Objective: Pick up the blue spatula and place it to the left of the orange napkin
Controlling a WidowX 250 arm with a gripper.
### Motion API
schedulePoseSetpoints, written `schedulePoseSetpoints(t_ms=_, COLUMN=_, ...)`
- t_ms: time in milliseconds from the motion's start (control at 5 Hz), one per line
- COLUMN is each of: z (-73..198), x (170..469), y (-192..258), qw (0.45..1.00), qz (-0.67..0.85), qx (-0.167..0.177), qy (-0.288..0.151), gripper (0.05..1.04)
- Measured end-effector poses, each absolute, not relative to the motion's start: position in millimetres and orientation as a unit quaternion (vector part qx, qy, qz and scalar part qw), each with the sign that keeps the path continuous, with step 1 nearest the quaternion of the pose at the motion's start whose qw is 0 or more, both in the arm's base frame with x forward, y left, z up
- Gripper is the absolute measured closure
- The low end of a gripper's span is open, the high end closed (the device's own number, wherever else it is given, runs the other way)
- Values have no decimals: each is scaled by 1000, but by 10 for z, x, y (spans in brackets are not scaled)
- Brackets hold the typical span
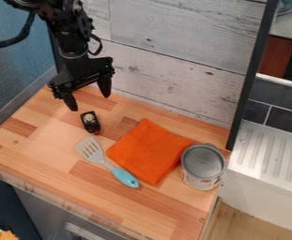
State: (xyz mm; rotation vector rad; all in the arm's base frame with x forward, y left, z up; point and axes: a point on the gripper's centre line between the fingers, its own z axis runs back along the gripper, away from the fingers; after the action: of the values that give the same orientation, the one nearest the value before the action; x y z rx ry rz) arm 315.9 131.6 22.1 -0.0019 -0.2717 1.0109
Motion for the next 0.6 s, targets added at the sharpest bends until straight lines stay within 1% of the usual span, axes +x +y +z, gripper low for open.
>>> schedulePoseSetpoints(t_ms=200, z=116, x=3118, y=1294, qw=867, qz=485, qx=1, qy=-114, gripper=82)
schedulePoseSetpoints(t_ms=400, z=-38, x=2936, y=1085, qw=866, qz=492, qx=9, qy=-91, gripper=82)
schedulePoseSetpoints(t_ms=600, z=4, x=2869, y=888, qw=868, qz=487, qx=2, qy=-93, gripper=82)
